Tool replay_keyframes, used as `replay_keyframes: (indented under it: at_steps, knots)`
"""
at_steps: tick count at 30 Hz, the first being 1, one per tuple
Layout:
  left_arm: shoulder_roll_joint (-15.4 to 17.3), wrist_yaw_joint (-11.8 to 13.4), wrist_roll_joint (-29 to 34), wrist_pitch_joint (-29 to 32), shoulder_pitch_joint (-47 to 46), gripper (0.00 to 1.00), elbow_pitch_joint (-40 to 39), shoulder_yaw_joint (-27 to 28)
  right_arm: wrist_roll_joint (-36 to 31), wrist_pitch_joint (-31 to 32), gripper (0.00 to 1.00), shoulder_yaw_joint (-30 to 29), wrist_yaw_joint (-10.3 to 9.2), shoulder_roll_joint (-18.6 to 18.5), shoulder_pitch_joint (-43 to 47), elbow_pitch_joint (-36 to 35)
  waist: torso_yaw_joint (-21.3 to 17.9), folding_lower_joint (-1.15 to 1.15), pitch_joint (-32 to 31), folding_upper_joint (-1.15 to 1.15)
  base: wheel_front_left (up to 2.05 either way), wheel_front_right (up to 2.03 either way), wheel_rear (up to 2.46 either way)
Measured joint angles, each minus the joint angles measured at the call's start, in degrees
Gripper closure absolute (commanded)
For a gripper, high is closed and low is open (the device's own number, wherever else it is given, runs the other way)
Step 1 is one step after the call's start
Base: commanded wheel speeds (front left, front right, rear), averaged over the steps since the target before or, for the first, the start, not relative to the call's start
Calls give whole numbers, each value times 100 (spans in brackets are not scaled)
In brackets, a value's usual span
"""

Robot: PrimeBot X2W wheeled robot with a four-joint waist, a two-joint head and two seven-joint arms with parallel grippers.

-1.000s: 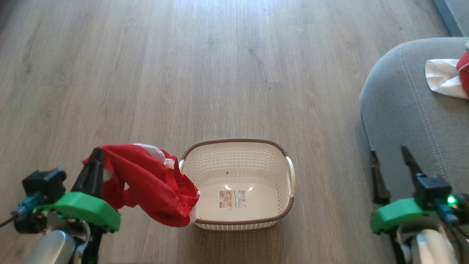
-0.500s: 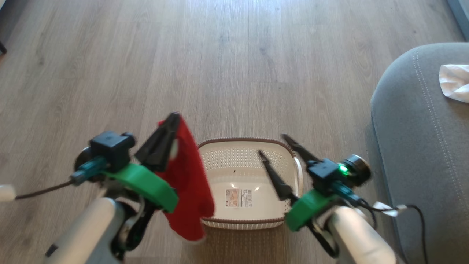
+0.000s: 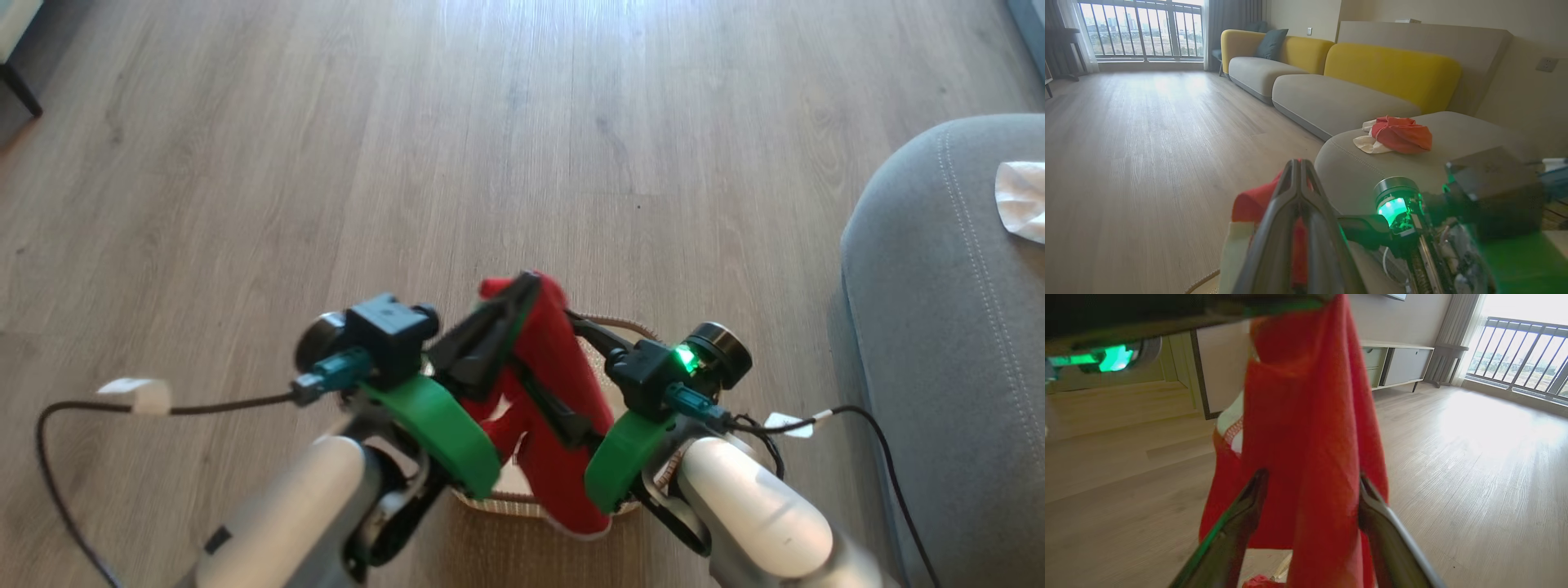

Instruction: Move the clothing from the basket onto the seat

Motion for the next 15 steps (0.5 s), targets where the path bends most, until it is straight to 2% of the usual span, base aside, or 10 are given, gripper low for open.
replay_keyframes:
  at_steps: [1,2,3,4,9,10,12,13,14,15]
  knots:
    - [-35,-32,0,24,-14,100,-25,-44,23,11,0,3,0,0,-23,79,12,0,-10,0,0,0,0]
    - [-65,-49,0,47,-14,100,-58,-80,24,16,34,2,0,-1,-38,165,23,0,-21,0,0,0,0]
    - [-86,-49,0,58,-14,100,-92,-121,51,19,78,0,0,-5,-49,249,37,0,-30,0,0,0,0]
    - [-93,-49,0,69,-14,100,-116,-149,70,24,100,-5,0,-12,-55,310,49,0,-42,0,0,0,0]
    - [-88,-41,0,98,-11,100,-127,-163,154,24,100,-89,0,-15,-105,420,46,0,-92,0,0,0,0]
    - [-88,-40,0,92,-11,91,-124,-163,153,24,100,-103,0,-15,-105,427,34,0,-98,0,0,0,0]
    - [-89,-40,-1,59,-9,54,-115,-163,152,24,100,-158,0,-15,-105,467,9,0,-107,0,0,0,0]
    - [-89,-40,0,29,-9,17,-99,-163,144,24,100,-196,0,-15,-105,482,-2,0,-110,0,0,0,0]
    - [-90,-37,-1,2,-7,0,-70,-163,134,24,100,-246,0,-16,-103,488,-14,0,-112,0,0,0,0]
    - [-88,-23,-1,-12,-1,0,-37,-154,115,24,100,-299,0,-18,-103,488,-30,0,-112,0,0,0,0]
